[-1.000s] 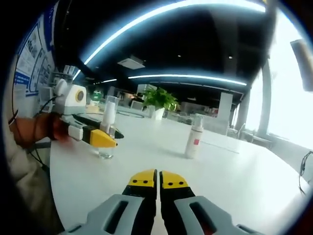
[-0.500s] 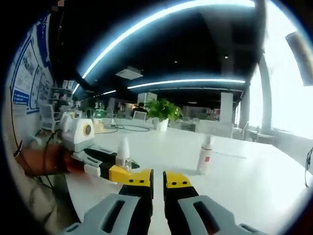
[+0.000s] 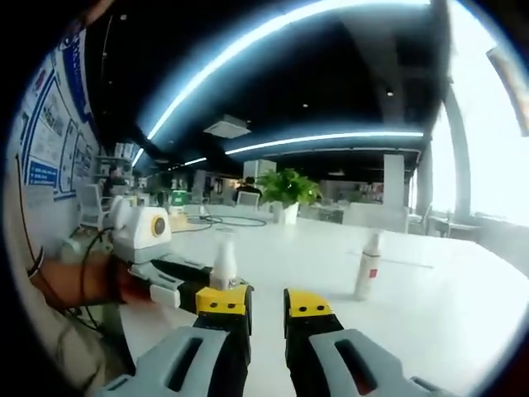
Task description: Clamp pump bottle remove cover press pump head put on cover
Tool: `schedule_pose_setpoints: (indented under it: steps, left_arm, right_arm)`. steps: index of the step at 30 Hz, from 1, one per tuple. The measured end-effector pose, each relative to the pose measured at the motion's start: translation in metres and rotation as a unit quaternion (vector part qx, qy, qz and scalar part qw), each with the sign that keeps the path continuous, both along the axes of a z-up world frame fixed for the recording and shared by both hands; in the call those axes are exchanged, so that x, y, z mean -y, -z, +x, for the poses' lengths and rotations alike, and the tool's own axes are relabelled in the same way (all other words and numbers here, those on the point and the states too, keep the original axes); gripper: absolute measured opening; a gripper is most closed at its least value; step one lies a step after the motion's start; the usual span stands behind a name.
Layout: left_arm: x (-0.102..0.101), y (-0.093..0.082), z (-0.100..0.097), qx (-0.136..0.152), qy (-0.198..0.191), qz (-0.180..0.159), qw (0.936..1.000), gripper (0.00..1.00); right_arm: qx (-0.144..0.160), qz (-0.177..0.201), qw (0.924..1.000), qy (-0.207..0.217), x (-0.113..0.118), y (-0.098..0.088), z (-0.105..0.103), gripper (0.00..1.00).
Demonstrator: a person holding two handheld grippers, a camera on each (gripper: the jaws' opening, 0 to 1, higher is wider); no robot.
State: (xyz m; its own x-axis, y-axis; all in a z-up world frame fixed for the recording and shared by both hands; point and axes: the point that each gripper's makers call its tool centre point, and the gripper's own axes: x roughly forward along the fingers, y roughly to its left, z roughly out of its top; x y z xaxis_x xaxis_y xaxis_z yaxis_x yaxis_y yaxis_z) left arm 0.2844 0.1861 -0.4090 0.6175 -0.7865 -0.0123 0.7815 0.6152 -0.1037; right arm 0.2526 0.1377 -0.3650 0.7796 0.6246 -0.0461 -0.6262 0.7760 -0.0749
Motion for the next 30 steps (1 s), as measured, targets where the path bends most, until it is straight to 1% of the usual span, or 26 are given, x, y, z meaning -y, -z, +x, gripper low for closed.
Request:
schedule_pose_setpoints:
  steps: [8, 13, 18, 21, 25, 30]
  left_arm:
    - [0.0, -0.001, -0.001, 0.0, -0.001, -0.001, 1.0, 0.17]
    - [0.0, -0.001, -0.002, 0.005, -0.001, 0.002, 1.0, 0.17]
    - [0.002, -0.001, -0.003, 0.006, 0.003, 0.004, 1.0, 0.16]
    - [0.002, -0.001, -0.003, 0.006, 0.003, 0.004, 1.0, 0.16]
    - [0.002, -0.001, -0.003, 0.006, 0.003, 0.003, 1.0, 0.16]
    - [0.001, -0.001, -0.003, 0.006, 0.003, 0.003, 1.0, 0.16]
  right_arm:
    - [0.007, 0.002, 0.9997, -0.023, -0.021, -0.013, -0.007, 0.14]
    - [-0.003, 0.007, 0.9994, -0.035, -0.032, -0.016, -0.006, 0.19]
    - [-0.01, 0.019, 0.9991, -0.036, -0.039, -0.023, -0.002, 0.2]
    - [-0.011, 0.014, 0.999, -0.04, -0.044, -0.023, -0.001, 0.21]
    - [-0.016, 0.008, 0.9987, -0.048, -0.052, -0.02, 0.0, 0.26]
    - [-0.014, -0.006, 0.999, -0.042, -0.058, -0.017, 0.004, 0.26]
